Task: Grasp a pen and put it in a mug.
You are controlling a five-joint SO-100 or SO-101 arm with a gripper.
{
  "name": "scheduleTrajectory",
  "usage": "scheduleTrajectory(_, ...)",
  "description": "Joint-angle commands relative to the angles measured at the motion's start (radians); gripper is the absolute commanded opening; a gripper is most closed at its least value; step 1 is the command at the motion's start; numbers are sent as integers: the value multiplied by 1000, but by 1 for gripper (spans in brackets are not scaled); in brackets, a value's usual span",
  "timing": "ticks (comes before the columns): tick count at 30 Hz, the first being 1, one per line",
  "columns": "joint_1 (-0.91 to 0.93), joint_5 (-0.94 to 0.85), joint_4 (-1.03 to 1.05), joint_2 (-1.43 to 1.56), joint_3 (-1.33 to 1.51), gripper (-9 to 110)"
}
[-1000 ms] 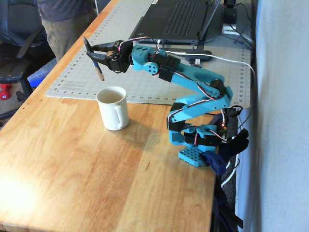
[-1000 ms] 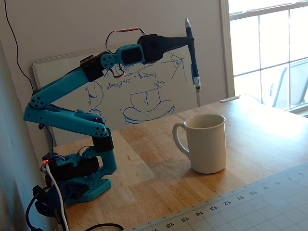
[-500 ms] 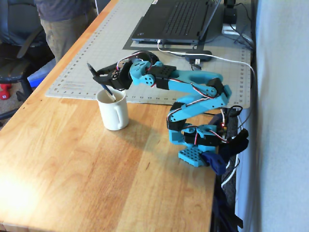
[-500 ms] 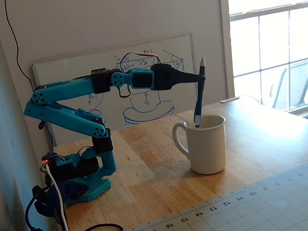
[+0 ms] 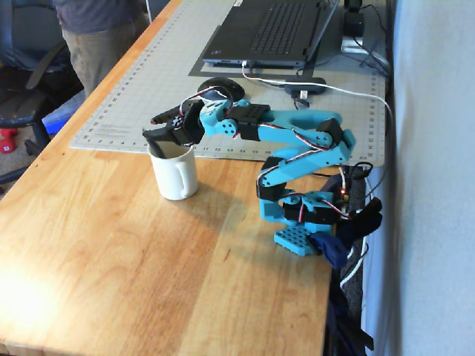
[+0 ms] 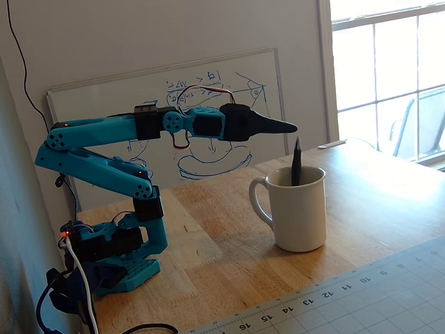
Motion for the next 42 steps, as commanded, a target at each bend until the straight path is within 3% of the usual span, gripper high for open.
scheduleTrajectory(1,3,6,-35,17,-34,17)
scheduleTrajectory(5,-2,26,-25,71,-48,15)
scheduleTrajectory(8,-3,137,-23,110,-61,11)
scheduleTrajectory(18,-54,804,-14,213,-54,4)
scheduleTrajectory(25,-63,1169,170,288,-66,3)
scheduleTrajectory(42,-64,1628,482,655,103,0)
